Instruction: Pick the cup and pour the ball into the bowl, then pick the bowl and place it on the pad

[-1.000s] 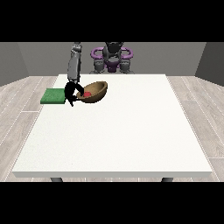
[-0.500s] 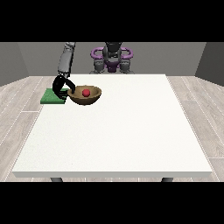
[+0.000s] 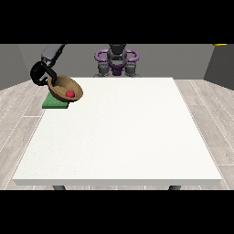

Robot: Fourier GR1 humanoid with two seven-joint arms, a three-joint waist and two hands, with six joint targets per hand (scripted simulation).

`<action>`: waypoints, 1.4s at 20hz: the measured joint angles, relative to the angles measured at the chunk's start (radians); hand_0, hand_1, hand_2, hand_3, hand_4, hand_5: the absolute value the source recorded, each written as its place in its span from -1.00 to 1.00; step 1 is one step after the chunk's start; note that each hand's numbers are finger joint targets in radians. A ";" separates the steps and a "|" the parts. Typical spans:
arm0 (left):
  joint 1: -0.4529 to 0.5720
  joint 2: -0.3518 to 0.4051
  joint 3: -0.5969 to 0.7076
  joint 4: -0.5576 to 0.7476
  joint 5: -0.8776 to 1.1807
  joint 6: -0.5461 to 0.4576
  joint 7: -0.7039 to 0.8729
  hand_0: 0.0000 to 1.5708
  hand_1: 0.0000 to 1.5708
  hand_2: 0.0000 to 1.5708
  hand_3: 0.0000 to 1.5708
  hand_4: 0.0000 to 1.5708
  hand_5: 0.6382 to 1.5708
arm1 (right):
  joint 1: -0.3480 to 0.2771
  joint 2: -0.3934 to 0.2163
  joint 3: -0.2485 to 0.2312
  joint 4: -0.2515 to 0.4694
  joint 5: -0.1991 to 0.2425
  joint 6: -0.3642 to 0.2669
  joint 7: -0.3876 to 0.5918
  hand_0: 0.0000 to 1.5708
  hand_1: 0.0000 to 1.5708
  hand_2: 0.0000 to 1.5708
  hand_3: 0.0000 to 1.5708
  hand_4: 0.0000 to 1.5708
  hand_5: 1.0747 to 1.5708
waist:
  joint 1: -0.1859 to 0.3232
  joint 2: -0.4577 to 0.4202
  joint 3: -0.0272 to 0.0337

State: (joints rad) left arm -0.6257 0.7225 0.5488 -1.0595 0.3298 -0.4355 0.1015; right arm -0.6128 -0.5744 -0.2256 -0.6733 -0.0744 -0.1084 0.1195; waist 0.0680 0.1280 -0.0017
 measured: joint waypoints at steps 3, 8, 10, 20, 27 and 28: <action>0.035 0.010 0.014 0.030 -0.003 -0.009 -0.036 -1.00 -1.00 -1.00 -1.00 0.53 0.94 | 0.003 -0.034 -0.014 -0.013 -0.013 0.035 0.030 1.00 1.00 1.00 -0.15 0.36 0.98 | -0.026 -0.014 0.0005; 0.093 0.035 0.036 0.089 -0.018 -0.020 -0.110 -1.00 -1.00 -1.00 -1.00 0.54 0.96 | 0.035 -0.068 -0.025 -0.043 -0.025 0.096 0.048 1.00 1.00 1.00 -0.32 0.40 0.97 | -0.065 -0.020 0.0010; 0.105 0.043 0.040 0.095 -0.012 -0.032 -0.126 -1.00 -1.00 -1.00 -1.00 0.54 0.97 | 0.054 -0.080 -0.039 -0.036 -0.031 0.120 0.017 1.00 1.00 1.00 -0.41 0.41 0.99 | -0.062 -0.007 0.0012; 0.099 0.051 0.033 0.091 0.006 -0.044 -0.183 -1.00 -1.00 -1.00 -1.00 0.53 0.97 | 0.050 -0.030 -0.114 0.016 -0.082 0.085 -0.075 1.00 1.00 1.00 -0.26 0.29 1.00 | -0.028 0.063 -0.0054; 0.083 0.063 0.021 0.046 0.026 -0.032 -0.146 -1.00 -1.00 -1.00 -1.00 0.52 0.98 | 0.045 -0.040 -0.173 0.088 -0.129 0.090 -0.088 1.00 1.00 1.00 0.48 -0.76 0.94 | -0.010 0.073 -0.0042; 0.081 0.071 0.024 0.044 0.034 -0.038 -0.142 -1.00 -1.00 -1.00 -1.00 0.51 0.98 | 0.044 -0.058 -0.181 0.101 -0.130 0.091 -0.086 1.00 1.00 1.00 0.47 -1.00 0.92 | -0.004 0.082 -0.0029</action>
State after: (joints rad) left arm -0.5450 0.7940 0.5732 -1.0153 0.3642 -0.4731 -0.0405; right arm -0.5685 -0.6321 -0.4066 -0.5723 -0.2048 -0.0176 0.0333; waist 0.0639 0.2101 -0.0046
